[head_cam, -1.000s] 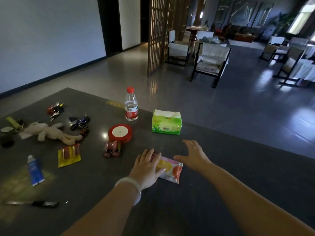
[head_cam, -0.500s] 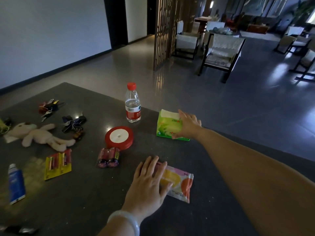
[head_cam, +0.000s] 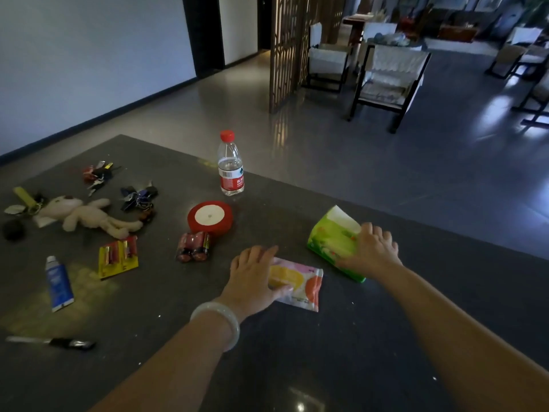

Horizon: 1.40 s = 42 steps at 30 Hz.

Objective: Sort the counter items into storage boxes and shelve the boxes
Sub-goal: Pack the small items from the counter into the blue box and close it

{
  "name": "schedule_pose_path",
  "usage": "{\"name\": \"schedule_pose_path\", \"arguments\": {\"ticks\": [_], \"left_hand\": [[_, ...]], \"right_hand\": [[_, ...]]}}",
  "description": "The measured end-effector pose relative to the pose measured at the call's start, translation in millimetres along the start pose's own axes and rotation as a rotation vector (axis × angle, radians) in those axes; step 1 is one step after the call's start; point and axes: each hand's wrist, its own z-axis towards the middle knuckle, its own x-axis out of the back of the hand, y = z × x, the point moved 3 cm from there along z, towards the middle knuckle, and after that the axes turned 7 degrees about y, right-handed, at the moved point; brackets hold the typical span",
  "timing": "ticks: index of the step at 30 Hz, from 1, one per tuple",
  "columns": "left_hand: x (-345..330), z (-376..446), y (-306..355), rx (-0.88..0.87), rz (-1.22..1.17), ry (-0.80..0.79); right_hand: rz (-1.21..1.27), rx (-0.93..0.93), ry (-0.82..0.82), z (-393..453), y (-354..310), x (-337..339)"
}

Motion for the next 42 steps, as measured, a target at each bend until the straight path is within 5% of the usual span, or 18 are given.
{"name": "schedule_pose_path", "arguments": {"ticks": [5,10,22,35,42], "left_hand": [[11,-9,10,0.096,0.026,-0.068],[25,-32,16,0.178,-0.364,-0.065],[57,-117,66,0.348,-0.757,0.001],[61,-239,258,0.252,-1.055,-0.093],[24,-313,340,0.235,-1.066,-0.144]], "right_hand": [[0.028,-0.058,0.015,-65,17,5],[0.117,-0.166,-0.034,-116,28,16],[0.174,-0.161,0.017,-220,86,77],[0.263,0.006,0.251,-393,247,210],[0.218,0.037,0.135,-487,338,222]]}}
